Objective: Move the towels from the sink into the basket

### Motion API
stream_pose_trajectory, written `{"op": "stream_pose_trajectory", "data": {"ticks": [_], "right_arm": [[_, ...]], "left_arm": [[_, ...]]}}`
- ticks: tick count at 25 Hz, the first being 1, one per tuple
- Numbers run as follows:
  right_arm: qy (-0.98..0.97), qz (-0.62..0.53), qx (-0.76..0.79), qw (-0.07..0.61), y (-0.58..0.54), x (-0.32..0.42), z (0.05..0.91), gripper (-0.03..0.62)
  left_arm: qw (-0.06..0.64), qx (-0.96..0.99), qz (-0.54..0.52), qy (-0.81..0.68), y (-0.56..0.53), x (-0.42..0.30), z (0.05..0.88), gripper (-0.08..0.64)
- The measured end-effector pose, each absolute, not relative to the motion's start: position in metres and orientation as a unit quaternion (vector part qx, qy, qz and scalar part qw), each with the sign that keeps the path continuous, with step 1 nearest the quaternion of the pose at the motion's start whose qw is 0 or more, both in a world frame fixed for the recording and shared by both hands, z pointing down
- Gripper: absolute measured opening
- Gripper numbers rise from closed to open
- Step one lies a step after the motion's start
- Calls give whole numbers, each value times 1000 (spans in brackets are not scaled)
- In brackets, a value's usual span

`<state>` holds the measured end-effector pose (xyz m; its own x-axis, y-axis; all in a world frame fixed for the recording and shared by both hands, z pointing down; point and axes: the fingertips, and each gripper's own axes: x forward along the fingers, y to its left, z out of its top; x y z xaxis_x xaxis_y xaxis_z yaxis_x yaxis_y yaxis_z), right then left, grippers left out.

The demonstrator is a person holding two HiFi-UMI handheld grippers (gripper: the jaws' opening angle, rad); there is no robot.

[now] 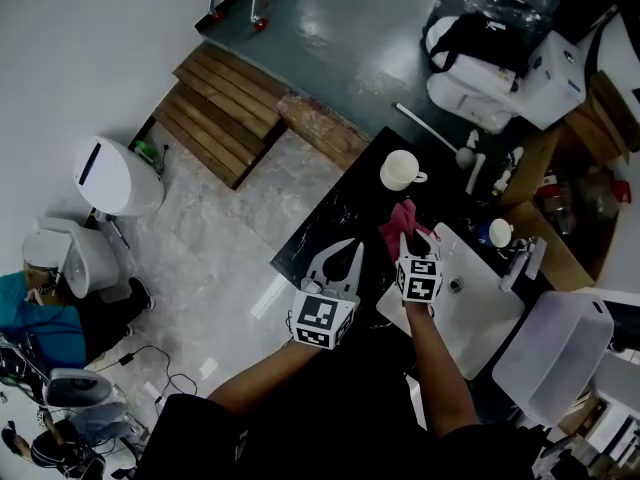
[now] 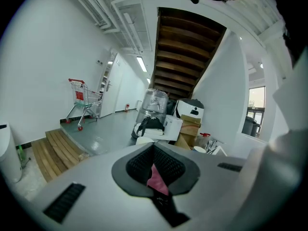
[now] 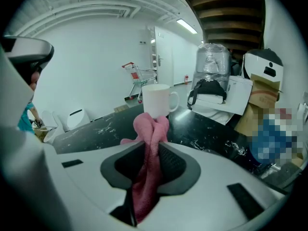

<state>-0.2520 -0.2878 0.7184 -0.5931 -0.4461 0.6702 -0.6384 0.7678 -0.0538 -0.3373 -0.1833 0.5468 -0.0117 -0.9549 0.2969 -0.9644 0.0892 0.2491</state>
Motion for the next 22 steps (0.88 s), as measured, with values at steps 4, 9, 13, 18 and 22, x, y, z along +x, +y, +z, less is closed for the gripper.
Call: {"op": "stream_pose_trajectory", "data": {"ticks": [4,9,13,18,22], "right_arm": [[-890,131,308,311,-276,-255,697,98],[-895,135,320,280,-256,-251,668,98],[-903,125,322,257,-237,-253,638,98],[-908,118,327,232,-203,-249,605,98],[-908,109,343,214,-168,-239,582,98]], "left_arm": [[191,671,3,-717,-165,-338,538,5],[179,674,-1,-717,-142,-332,528,5],[168,678,-8,-715,-123,-328,515,5],[157,683,-20,-713,-94,-320,506,5],[164,681,-41,-712,-66,-316,503,5]]}}
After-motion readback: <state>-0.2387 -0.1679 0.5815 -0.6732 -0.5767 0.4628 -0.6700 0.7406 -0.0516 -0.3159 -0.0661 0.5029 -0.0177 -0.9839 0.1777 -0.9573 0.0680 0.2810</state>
